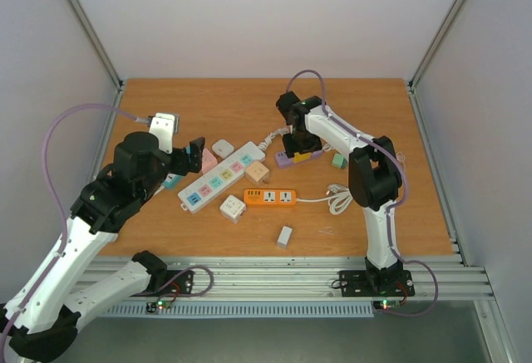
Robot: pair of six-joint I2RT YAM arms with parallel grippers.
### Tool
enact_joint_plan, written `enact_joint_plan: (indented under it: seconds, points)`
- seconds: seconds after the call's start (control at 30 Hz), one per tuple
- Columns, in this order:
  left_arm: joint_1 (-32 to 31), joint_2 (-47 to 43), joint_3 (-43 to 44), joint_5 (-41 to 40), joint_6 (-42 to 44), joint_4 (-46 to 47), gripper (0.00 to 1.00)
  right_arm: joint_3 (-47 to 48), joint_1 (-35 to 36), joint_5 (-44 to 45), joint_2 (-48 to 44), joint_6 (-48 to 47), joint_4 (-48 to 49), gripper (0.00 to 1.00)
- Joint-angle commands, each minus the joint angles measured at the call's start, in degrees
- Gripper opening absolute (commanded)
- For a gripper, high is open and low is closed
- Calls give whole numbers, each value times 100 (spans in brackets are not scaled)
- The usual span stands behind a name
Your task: Insert the plug
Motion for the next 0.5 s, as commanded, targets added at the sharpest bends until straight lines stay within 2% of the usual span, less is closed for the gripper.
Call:
enact_joint_plan:
  seconds: [0.0,0.23,0.37,0.47]
  points:
    - [-5,28,-22,-3,44,146,99,-616,-62,243,778,399,278,24]
    - [-5,53,-35,-153,-53,148,99,-481,-41,271,652,510,255,28]
    - [-1,121,-20,-81,-144,145,99,-102,-49,240,413,603,328,35]
    - [-5,164,0,-103,-180,119,99,239,-50,242,420,764,314,35]
